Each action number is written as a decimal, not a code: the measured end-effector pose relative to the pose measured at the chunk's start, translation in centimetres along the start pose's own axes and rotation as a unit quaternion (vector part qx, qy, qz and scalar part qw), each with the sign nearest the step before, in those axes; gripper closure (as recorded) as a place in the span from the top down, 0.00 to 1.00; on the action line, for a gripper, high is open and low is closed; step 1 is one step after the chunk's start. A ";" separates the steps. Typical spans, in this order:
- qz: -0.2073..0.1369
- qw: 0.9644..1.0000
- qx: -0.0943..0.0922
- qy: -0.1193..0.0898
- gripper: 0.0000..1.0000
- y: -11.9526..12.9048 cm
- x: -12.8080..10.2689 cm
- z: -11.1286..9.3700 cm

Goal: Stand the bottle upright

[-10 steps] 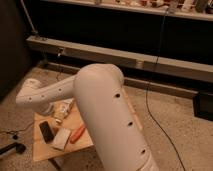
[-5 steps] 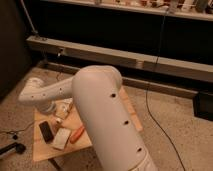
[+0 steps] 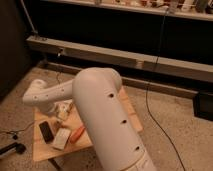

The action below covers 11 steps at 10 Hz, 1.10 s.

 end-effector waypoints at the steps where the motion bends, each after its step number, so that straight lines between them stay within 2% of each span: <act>1: 0.001 1.000 0.000 -0.004 0.65 0.0 -0.1 0.3; 3: 0.001 1.000 0.001 -0.008 0.65 -0.2 -0.2 0.6; 9: -0.007 1.000 -0.012 -0.021 0.64 -0.2 -0.8 1.8; 10: -0.007 1.000 -0.013 -0.021 0.60 -0.2 -0.8 1.9; 11: -0.006 1.000 -0.013 -0.022 0.48 -0.2 -0.8 1.9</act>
